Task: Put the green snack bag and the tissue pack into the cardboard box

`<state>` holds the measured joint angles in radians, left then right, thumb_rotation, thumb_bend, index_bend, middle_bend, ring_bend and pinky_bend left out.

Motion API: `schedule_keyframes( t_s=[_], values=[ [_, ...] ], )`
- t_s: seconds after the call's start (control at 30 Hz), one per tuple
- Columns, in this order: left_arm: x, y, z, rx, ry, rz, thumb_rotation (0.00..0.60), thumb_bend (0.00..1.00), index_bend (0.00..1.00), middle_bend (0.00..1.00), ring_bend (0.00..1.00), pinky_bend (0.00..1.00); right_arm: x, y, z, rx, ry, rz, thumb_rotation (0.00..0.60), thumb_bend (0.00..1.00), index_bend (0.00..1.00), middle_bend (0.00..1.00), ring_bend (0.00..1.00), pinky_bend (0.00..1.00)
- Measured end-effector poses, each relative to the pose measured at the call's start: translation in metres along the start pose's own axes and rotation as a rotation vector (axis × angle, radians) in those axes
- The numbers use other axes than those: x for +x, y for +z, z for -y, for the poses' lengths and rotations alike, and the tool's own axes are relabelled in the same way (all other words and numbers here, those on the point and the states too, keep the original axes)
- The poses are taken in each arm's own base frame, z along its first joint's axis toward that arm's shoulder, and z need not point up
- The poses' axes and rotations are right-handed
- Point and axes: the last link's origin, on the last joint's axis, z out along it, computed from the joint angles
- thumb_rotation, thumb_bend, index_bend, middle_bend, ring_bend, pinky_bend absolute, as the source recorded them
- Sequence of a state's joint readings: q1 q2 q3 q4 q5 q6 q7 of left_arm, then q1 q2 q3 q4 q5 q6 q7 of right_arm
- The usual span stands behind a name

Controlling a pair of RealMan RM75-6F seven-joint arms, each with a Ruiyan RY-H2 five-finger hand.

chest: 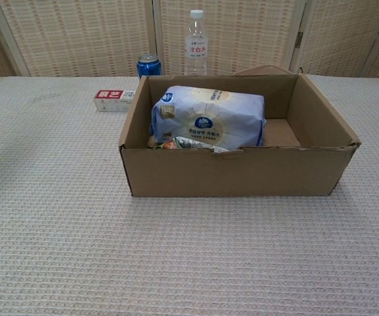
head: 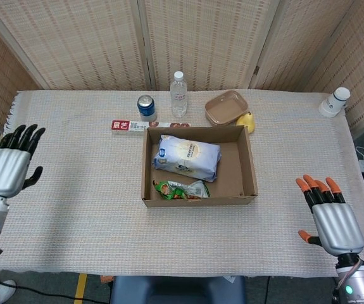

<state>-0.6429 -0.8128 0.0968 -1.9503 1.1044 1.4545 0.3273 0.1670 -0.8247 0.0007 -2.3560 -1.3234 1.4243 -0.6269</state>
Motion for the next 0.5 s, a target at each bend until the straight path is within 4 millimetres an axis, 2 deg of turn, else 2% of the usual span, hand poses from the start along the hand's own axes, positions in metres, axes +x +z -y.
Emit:
schedule_keyframes(
  t_s=[0.2,0.3,0.4,0.5],
  values=[
    [-0.022,-0.078,0.047,0.085,0.041,-0.002,0.600,0.38,0.00,0.06,0.00,0.18,-0.003,0.004,0.003,0.004,-0.008,0.012,0.600,0.02,0.06,0.04,0.00,0.00],
    [-0.027,-0.104,0.061,0.111,0.047,0.000,0.600,0.38,0.00,0.06,0.01,0.17,-0.003,0.004,0.005,0.007,-0.012,0.009,0.600,0.02,0.06,0.04,0.00,0.00],
    [-0.030,-0.116,0.071,0.123,0.049,0.009,0.600,0.37,0.00,0.07,0.01,0.17,-0.005,0.005,0.005,0.004,-0.014,0.014,0.600,0.02,0.06,0.04,0.00,0.00],
    [-0.032,-0.115,0.074,0.134,0.038,0.015,0.600,0.36,0.00,0.07,0.01,0.17,-0.005,0.006,0.005,-0.001,-0.018,0.019,0.600,0.02,0.06,0.04,0.00,0.00]
  ],
)
